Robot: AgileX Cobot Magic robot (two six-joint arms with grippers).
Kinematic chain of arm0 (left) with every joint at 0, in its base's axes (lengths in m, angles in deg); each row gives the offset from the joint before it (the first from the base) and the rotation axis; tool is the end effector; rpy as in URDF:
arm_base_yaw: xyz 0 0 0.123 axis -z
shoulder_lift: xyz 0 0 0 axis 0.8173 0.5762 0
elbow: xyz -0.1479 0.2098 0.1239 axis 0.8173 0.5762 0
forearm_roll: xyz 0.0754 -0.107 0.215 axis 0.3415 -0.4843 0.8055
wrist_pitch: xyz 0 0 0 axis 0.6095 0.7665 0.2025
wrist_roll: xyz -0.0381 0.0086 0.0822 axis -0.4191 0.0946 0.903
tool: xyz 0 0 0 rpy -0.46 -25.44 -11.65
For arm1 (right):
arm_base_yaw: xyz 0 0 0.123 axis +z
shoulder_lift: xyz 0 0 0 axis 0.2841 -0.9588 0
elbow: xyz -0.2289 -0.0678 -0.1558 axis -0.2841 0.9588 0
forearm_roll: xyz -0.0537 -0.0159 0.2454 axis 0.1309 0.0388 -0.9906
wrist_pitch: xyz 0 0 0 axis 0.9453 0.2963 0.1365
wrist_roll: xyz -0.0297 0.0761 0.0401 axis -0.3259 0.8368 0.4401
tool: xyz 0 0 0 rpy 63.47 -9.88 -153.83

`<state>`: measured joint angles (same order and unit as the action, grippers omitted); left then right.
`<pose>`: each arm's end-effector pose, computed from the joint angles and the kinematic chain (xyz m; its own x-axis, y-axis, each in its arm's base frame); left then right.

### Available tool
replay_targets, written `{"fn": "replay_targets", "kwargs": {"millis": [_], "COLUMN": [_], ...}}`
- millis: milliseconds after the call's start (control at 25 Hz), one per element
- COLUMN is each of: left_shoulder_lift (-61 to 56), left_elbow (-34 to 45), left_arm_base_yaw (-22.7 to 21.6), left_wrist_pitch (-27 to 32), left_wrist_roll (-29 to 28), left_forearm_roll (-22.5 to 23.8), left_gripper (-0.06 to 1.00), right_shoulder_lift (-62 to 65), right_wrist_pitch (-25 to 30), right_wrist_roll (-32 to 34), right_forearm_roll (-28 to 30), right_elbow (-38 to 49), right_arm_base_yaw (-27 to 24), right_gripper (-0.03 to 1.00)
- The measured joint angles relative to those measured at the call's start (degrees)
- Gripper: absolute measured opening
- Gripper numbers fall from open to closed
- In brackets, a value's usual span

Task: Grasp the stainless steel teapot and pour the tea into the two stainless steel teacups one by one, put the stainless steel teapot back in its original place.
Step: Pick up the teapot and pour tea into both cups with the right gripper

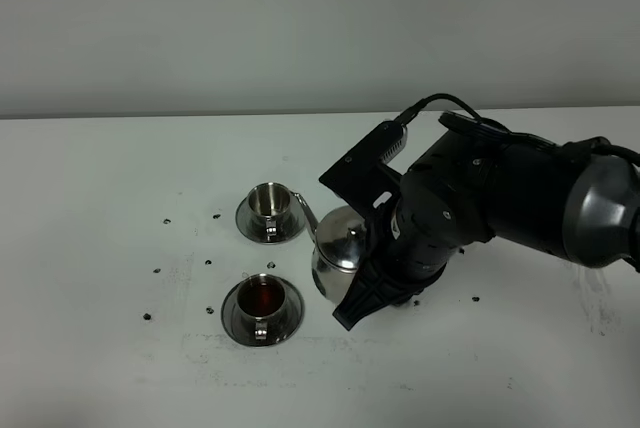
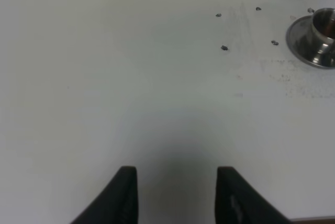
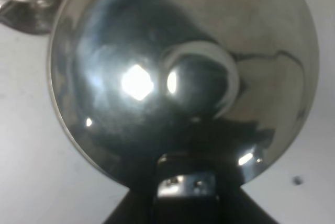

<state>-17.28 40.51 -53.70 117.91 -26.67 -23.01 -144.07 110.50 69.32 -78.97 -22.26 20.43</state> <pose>0.0018 -0.0042 0.2655 -0.4992 0.0260 -0.8661 0.0674 0.9977 -0.0089 0.3028 0.2129 0.2224 -0.6694 -0.6733 -0.3140 -0.6595 0.7331 -0.1660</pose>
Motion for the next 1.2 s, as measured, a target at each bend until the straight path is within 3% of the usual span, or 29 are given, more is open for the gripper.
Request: {"fn": "replay_targets", "kwargs": {"millis": [320,1200], "left_shoulder_lift": [0.0,0.0], "left_elbow": [0.0,0.0], "left_arm_base_yaw": [0.0,0.0], "left_wrist_pitch": [0.0,0.0], "left_wrist_roll": [0.0,0.0], "left_forearm_roll": [0.0,0.0], "left_gripper": [0.37,0.37], "right_shoulder_lift": [-0.7,-5.4], "right_wrist_pitch": [-3.7,-5.5], "right_wrist_roll": [0.1,0.1], "right_forearm_roll": [-2.6,-2.5], "right_elbow": [3.2,3.4], "right_arm_base_yaw": [-0.3,-0.4], "right_gripper": [0.19,0.19]}}
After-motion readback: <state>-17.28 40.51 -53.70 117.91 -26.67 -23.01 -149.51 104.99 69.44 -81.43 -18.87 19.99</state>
